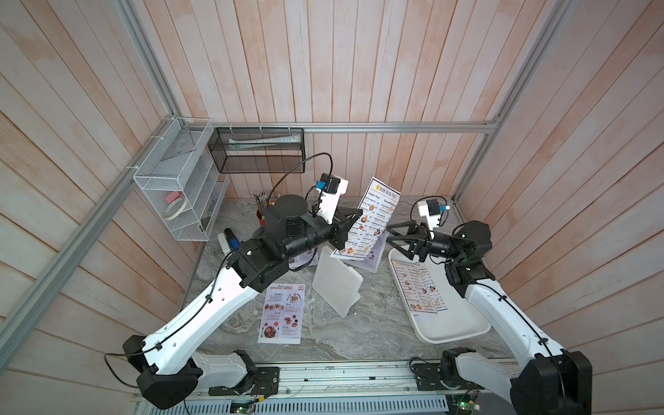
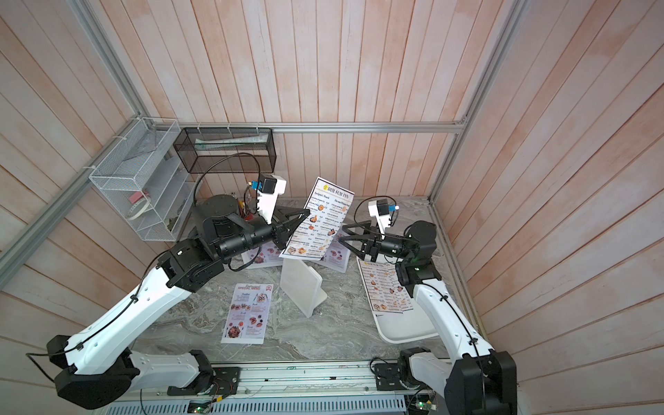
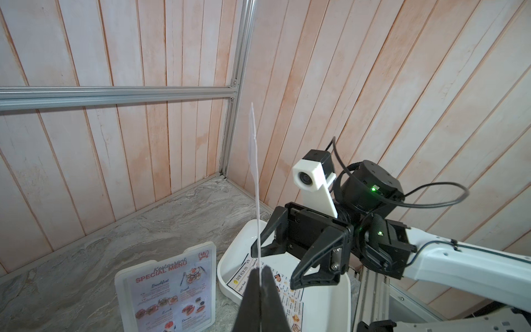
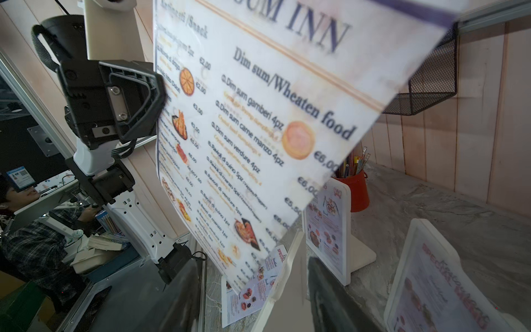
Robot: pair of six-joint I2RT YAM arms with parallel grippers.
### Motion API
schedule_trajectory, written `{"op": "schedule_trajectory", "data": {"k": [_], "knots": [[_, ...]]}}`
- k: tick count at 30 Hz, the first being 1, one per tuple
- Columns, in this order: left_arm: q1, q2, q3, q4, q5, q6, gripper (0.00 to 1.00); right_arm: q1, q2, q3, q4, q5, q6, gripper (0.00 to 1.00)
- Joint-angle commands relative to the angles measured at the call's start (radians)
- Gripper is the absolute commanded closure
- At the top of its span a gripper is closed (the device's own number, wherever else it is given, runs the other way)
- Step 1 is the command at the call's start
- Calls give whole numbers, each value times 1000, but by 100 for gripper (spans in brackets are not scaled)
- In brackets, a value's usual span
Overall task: Replace the menus in the menu holders
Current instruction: Pick up the menu from the storage box.
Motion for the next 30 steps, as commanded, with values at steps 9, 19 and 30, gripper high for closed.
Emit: {"op": "schedule_trajectory", "data": {"k": [9, 19, 30], "knots": [[3, 20, -35, 49, 56, -7, 100, 59, 70, 47, 243, -43, 132, 39], [18, 4, -84, 81, 54, -14, 100, 58, 34, -18, 333, -17, 205, 48], [29, -14, -115, 114, 82, -31, 100, 55, 15, -60, 314, 20, 212, 51]]}}
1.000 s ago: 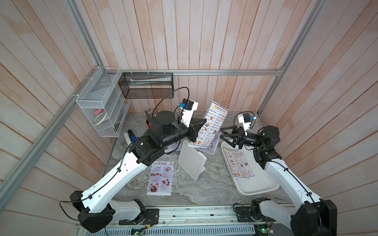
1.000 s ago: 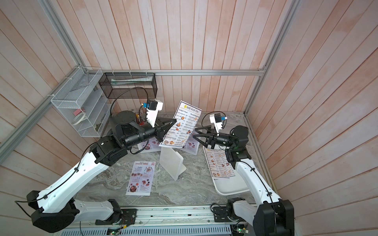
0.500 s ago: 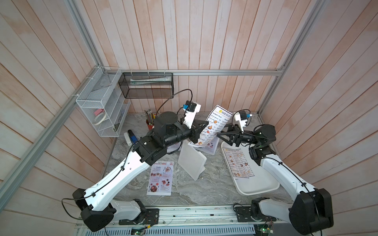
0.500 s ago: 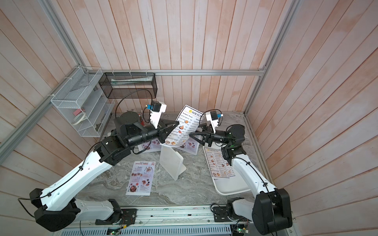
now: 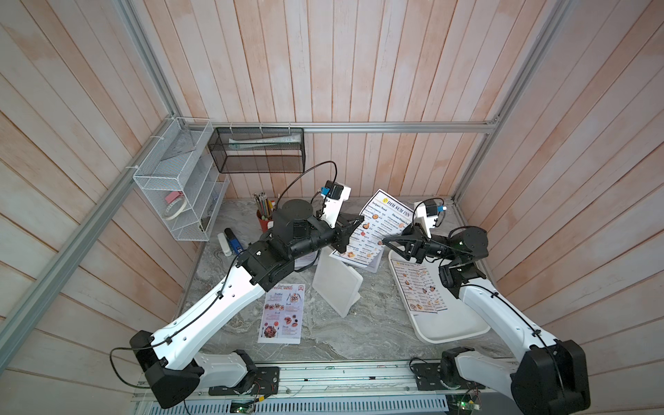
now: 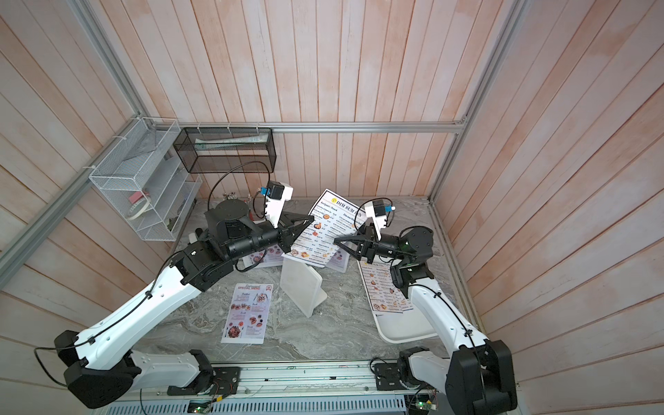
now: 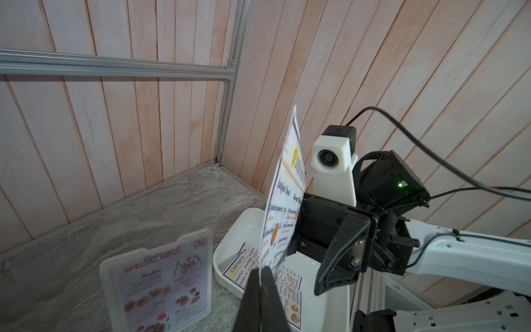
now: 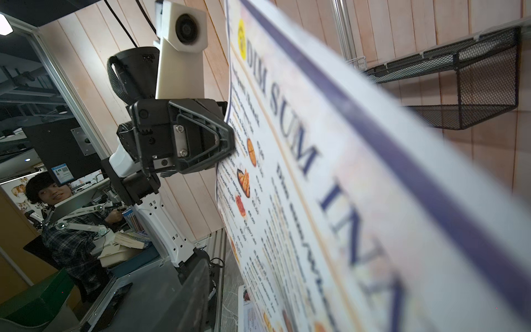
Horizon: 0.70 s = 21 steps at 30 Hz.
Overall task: Replace the menus in the menu holders
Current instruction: Pick up the menu from the storage box.
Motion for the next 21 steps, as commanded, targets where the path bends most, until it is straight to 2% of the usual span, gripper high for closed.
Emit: {"op": "schedule_trajectory", "data": {"k": [1, 5, 10, 21], "knots": [[3, -21, -13, 27, 19, -11, 100, -3, -4, -11, 56, 25, 34, 52], [3, -24, -20, 24, 8, -14, 100, -3, -12, -10, 64, 38, 49, 56], [5, -25, -32, 32, -18, -16, 100, -3, -25, -8, 62, 81, 71, 77], [28, -15, -57, 58, -52, -42, 100, -4, -51, 25, -80, 158, 71, 96]]}}
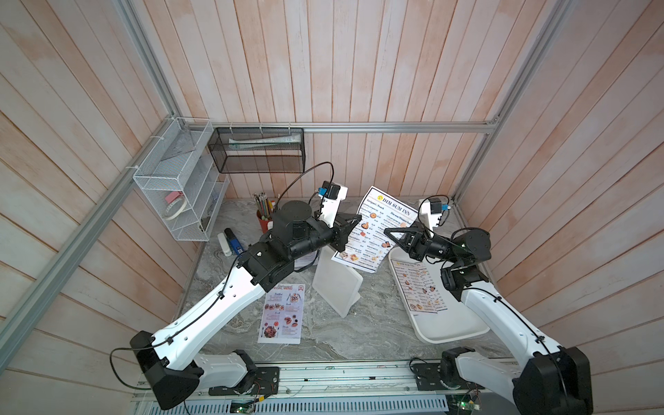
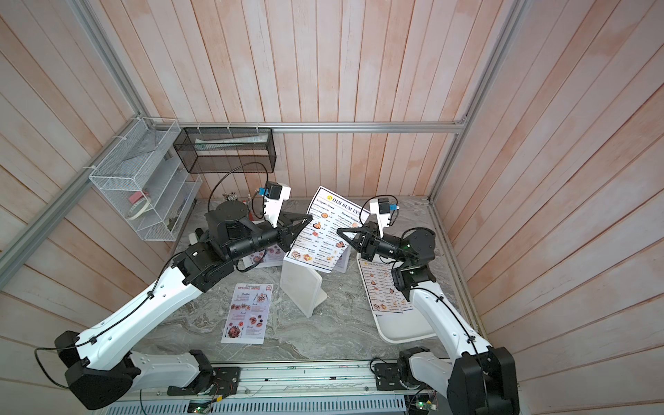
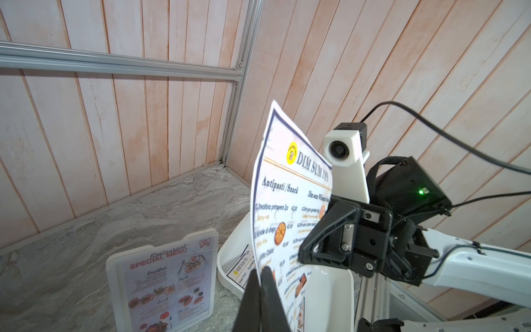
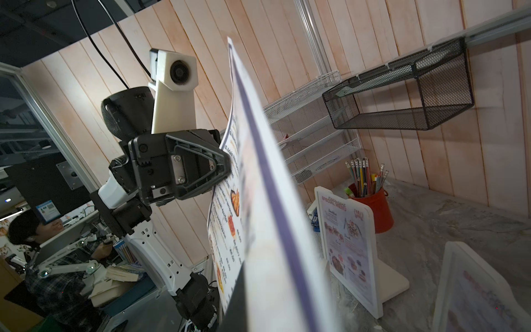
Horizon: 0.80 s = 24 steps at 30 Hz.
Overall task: Replace the menus in the menu holders
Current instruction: Pick up the menu from the storage box, then adjust the menu holder at the center of the board.
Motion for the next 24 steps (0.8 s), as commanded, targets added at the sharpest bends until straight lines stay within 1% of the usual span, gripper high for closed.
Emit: {"op": "schedule_trajectory", "data": {"k": [1, 2, 6, 7, 8, 10, 11, 12, 14, 15, 18, 21, 24], "knots": [[11, -8, -17, 28, -23, -18, 100, -3, -11, 33, -42, 50, 17, 99], [11, -8, -20, 30, -23, -19, 100, -2, -10, 34, -39, 54, 25, 100], [13, -8, -32, 43, -27, -26, 100, -1, -4, 45, -40, 69, 53, 100], [12, -8, -35, 44, -33, -28, 97, 0, -4, 53, -60, 75, 51, 100], [13, -8, -37, 42, -47, -33, 87, 0, -5, 59, -77, 80, 47, 100], [12, -5, -35, 18, -101, -53, 46, 0, -10, 81, -131, 100, 34, 100], [13, -2, -32, -2, -136, -68, 34, 0, -13, 94, -173, 110, 19, 100], [13, 1, -27, -36, -185, -88, 24, 1, -19, 113, -228, 126, -5, 100], [13, 1, -24, -100, -271, -126, 10, 6, -29, 161, -380, 170, -83, 100], [15, -4, -29, -135, -314, -148, 7, 10, -33, 189, -471, 198, -130, 100], [30, -36, -63, -231, -413, -211, 5, 18, -41, 269, -678, 259, -225, 100], [66, -89, -157, -275, -424, -267, 5, 44, -42, 348, -847, 329, -304, 100], [84, -128, -279, -297, -422, -310, 8, 87, -33, 423, -988, 406, -362, 100]]}}
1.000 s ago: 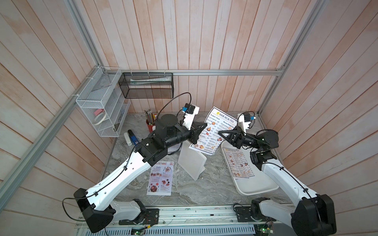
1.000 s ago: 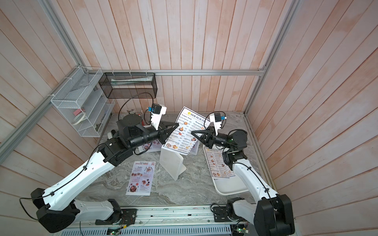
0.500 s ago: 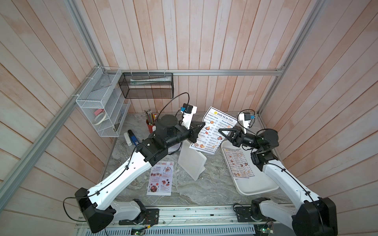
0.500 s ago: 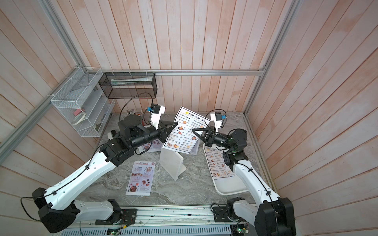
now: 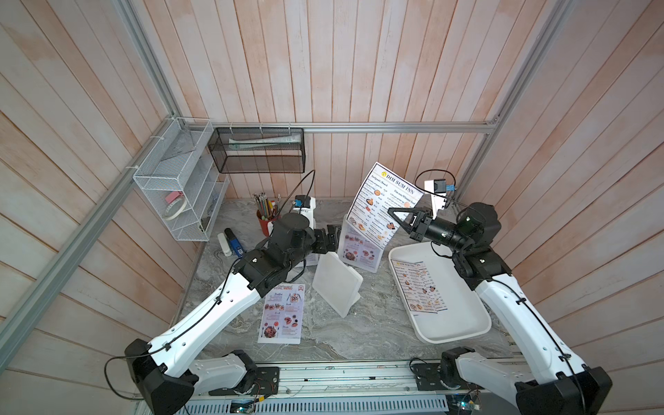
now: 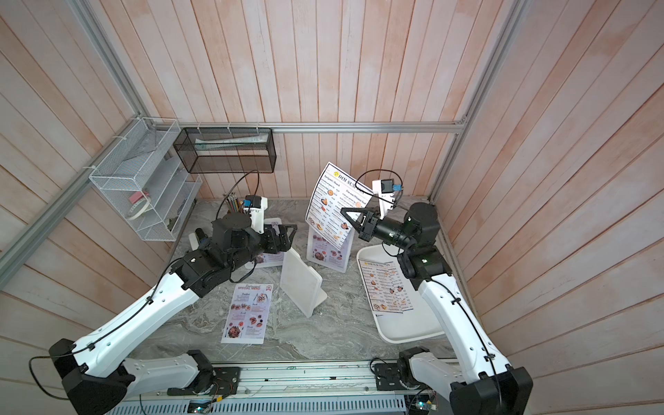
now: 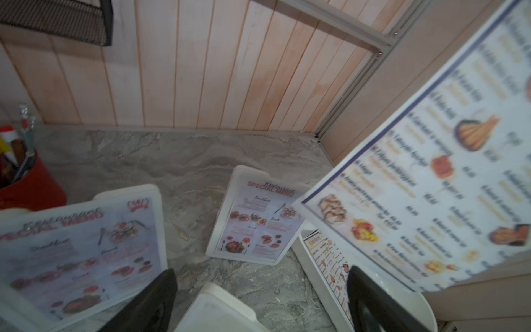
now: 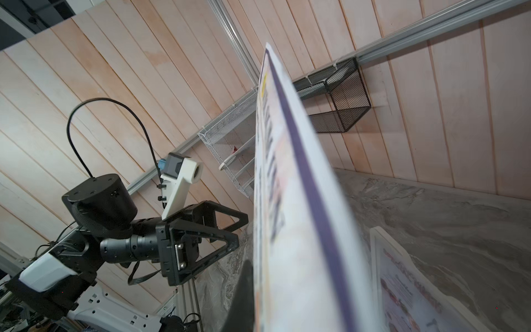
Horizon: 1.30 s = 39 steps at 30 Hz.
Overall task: Replace the menus in the menu holders
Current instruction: Adjust the menu holder at the center of the board.
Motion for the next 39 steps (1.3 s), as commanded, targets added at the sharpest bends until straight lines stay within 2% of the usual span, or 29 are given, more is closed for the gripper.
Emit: {"op": "schedule_trajectory", "data": {"k": [1, 6, 10, 18, 27, 39], "knots": [[11, -40, -118, -88, -56, -91, 8, 52, -3, 82, -268, 132, -123, 100], [13, -63, -284, -26, -16, -152, 9, 119, 17, 159, -380, 213, -155, 100], [13, -35, -322, 10, -23, -160, 9, 159, 22, 184, -410, 241, -158, 100], [38, 46, -299, 90, -7, -121, 9, 199, 14, 188, -438, 253, -127, 100], [86, 96, -292, 170, 62, -97, 9, 252, 7, 160, -472, 312, -94, 100], [100, 189, -199, 166, 92, 0, 10, 278, 11, 164, -469, 417, -37, 100]]}}
